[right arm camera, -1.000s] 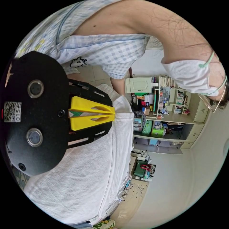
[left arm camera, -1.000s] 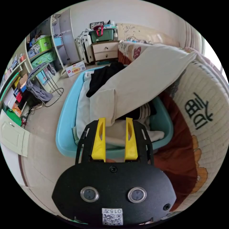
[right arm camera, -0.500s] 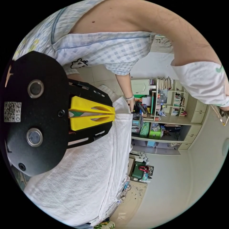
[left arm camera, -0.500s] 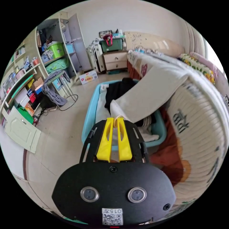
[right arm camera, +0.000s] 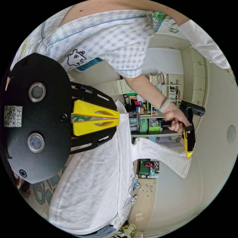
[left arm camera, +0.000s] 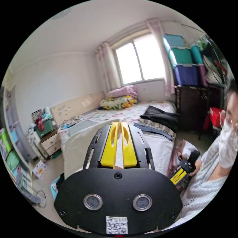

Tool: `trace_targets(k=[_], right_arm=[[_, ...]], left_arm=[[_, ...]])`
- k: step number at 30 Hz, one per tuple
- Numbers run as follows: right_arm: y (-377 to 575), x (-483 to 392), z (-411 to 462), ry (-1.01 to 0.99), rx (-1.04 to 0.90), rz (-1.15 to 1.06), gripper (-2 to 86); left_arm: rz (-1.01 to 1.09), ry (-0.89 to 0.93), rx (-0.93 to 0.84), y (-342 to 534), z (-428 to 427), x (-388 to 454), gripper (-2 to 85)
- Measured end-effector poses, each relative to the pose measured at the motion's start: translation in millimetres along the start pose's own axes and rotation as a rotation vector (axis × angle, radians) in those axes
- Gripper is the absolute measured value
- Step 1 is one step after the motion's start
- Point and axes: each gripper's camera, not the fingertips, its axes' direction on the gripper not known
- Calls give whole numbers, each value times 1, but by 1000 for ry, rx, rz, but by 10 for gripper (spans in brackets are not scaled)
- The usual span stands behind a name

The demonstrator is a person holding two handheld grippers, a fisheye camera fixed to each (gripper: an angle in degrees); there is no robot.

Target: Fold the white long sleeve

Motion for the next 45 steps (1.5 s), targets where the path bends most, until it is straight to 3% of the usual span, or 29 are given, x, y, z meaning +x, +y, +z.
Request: trace_targets(k=[3,7,12,18,20,22,28,32,39,45], right_arm=[[-21,-4,-59,103,55,-4,-10],[-43,-13,-141,250,61,-53,-9],[-63,20,-189,482,29,4,-1],[-53,117,-169,208,-71,387,96],[-41,122,-146,-25,-126,387,115],[-43,105,-136,-68,-129,314,131],[-82,30,-84,248,-277,87,119],[-90,21,-86,391,-259,128,18],[-115,17,-152,588,-114,142,-2],[-130,36,-157,730,-170,217,-4]], left_arm=[[136,180,-132,10,83,79,3],[109,306,-274,49,162,115,3],[118,189,-229,48,166,143,3],[125,44,-200,50,161,162,2],[73,21,-179,55,156,153,2],[16,9,-147,58,148,141,2],[-70,42,-81,62,143,123,3],[-59,44,-86,70,154,134,3],[59,133,-146,57,202,175,9],[156,217,-243,66,242,203,27]])
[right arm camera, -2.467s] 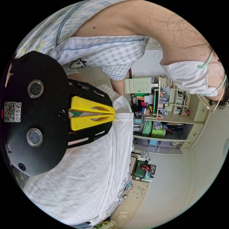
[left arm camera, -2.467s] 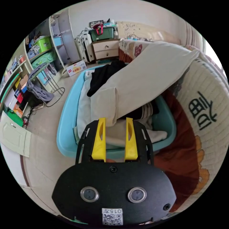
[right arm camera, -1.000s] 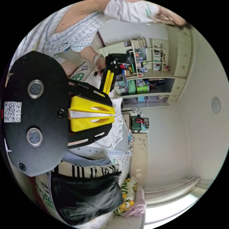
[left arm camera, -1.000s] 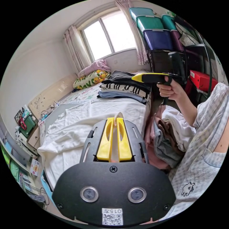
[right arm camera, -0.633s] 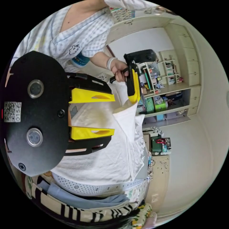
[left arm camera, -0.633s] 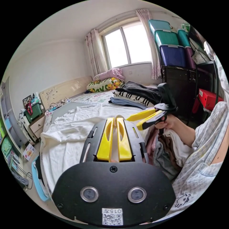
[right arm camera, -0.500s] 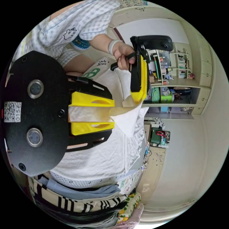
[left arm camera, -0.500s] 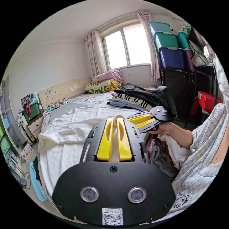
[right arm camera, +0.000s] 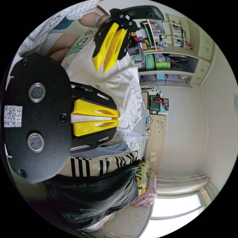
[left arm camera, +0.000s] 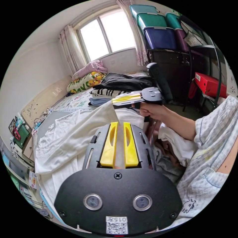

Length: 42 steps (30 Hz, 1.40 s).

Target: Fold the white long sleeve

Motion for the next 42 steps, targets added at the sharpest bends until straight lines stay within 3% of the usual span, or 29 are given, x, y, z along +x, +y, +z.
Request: trace_targets(k=[4,11,16,18,21,24,27,32,42], right_arm=[[-29,17,2,-28,-57,17,-3],[-66,45,-32,-306,-169,57,-1],[-80,41,-41,-243,-248,103,8],[-90,27,-46,-169,-287,48,18],[-116,22,-61,-10,-317,49,31],[-166,15,-89,40,-202,40,37],[-234,-36,-78,83,-131,-111,55],[-354,-130,32,-274,-218,-221,76],[-459,-250,253,-273,-455,-188,87]], left_arm=[[-47,4,63,55,-60,-42,47],[-462,-455,67,196,-164,-232,68],[-746,-430,94,306,-135,-332,93],[-736,-394,79,348,-109,-329,97],[-685,-314,-107,379,-72,-322,104],[-623,-337,-145,389,-65,-303,105],[-589,-349,-248,407,-52,-288,107],[-586,-405,-288,435,-39,-269,111],[-525,-502,-335,462,-10,-230,64]])
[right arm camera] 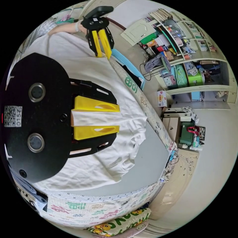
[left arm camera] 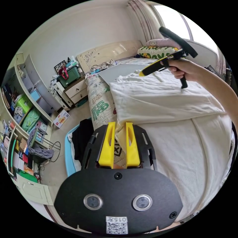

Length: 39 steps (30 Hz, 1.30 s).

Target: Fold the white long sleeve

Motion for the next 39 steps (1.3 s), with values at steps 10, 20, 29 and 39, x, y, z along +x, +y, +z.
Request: trace_targets(k=[10,20,29,39], right_arm=[[-92,-8,35,-21,-172,89,37],[-131,-34,24,137,-164,75,3],[-64,6,-120,-1,-4,-56,67],[110,143,-252,-191,-47,-131,86]], left_arm=[[-116,107,1,43,8,-19,20],[-110,-14,-49,69,13,-13,14],[-110,-9,-71,76,24,-19,14],[-133,10,-90,67,29,-40,16]])
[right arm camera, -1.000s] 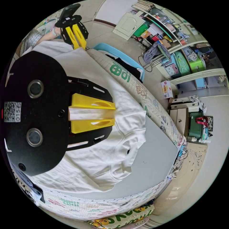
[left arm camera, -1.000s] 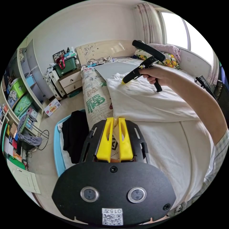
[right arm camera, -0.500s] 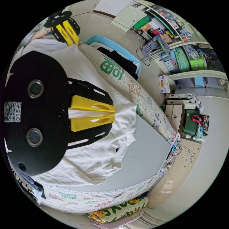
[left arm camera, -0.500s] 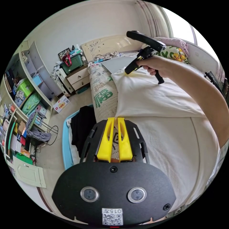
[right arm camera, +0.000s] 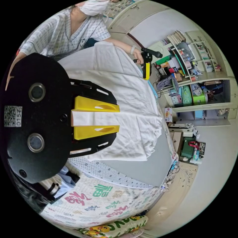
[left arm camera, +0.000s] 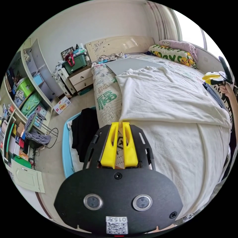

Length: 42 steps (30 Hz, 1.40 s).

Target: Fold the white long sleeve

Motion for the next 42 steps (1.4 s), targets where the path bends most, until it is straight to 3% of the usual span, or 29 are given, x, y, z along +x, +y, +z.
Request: trace_targets(k=[3,5,8,12,17,21,32,39,42], right_arm=[[13,42,-4,-212,24,76,95],[3,55,1,-307,25,58,91],[-31,53,16,-305,3,32,91],[-87,38,45,-329,-36,8,106],[-150,21,90,-165,-118,-11,113],[-169,27,119,-179,-210,18,114],[-147,41,124,-88,-222,50,-7],[-132,31,118,152,-215,70,0],[-95,33,80,44,-161,44,44]], left_arm=[[-4,5,-36,-9,-18,-8,16],[1,1,46,-18,-60,-8,16],[77,114,164,-50,-94,4,16],[140,184,97,-99,-67,17,16],[167,195,67,-91,-21,2,20],[161,293,97,-111,-29,-17,22],[257,268,75,-176,-59,-11,16],[266,259,77,-220,-87,-10,16],[274,246,80,-241,-104,-7,17]])
